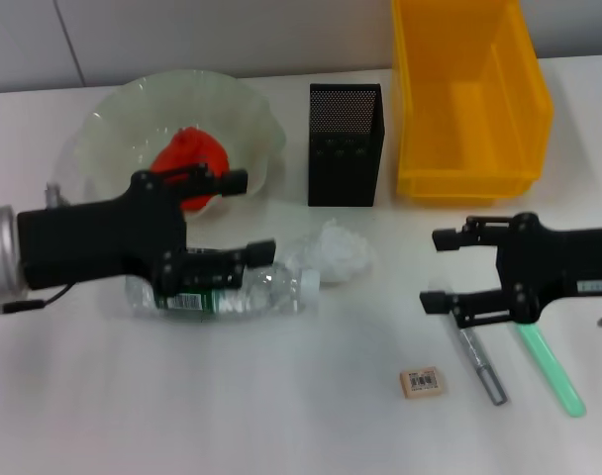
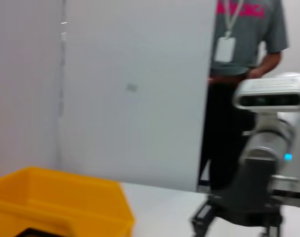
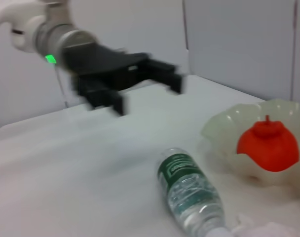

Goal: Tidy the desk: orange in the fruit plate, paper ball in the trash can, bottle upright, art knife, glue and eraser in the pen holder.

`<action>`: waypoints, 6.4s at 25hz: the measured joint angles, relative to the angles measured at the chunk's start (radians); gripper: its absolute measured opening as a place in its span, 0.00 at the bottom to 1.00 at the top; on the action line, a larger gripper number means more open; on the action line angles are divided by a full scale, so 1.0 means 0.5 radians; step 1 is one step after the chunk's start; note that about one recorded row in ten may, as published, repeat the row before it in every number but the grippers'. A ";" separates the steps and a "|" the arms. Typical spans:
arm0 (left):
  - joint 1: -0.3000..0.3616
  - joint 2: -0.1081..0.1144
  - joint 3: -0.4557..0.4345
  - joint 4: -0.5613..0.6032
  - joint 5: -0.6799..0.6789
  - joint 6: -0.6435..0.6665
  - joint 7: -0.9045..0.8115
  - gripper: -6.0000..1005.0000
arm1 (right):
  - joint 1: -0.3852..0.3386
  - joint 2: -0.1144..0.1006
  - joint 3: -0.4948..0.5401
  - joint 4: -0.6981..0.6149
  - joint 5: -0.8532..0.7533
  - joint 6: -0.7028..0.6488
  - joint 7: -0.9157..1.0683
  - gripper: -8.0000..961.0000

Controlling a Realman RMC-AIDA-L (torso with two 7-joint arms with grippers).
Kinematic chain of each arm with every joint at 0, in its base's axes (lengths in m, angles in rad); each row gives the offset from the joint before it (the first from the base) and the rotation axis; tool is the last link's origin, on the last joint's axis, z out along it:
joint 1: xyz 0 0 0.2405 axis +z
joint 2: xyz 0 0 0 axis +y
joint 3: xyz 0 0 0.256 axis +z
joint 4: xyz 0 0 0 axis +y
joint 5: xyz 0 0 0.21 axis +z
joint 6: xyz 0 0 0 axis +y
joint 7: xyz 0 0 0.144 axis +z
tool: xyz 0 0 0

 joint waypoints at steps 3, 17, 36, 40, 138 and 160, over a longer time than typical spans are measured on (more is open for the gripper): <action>0.060 0.001 -0.002 0.056 0.000 0.094 0.000 0.82 | 0.046 0.000 0.000 -0.166 -0.111 0.022 0.252 0.82; 0.132 -0.010 0.030 0.087 0.014 0.196 0.018 0.82 | 0.613 -0.002 -0.074 -0.523 -0.937 -0.098 1.171 0.81; 0.143 -0.012 0.131 0.081 0.014 0.229 0.049 0.82 | 1.004 -0.019 -0.182 0.054 -1.169 0.069 1.346 0.81; 0.140 -0.013 0.131 0.081 0.013 0.229 0.049 0.82 | 1.021 -0.018 -0.214 0.113 -1.200 0.134 1.315 0.81; 0.171 -0.010 0.186 0.073 0.018 0.218 0.073 0.80 | 0.665 0.012 -0.977 -0.207 -0.866 0.743 1.419 0.11; 0.170 -0.016 0.229 0.073 0.018 0.210 0.071 0.80 | 0.283 0.022 -1.002 -1.186 -1.041 0.632 1.486 0.09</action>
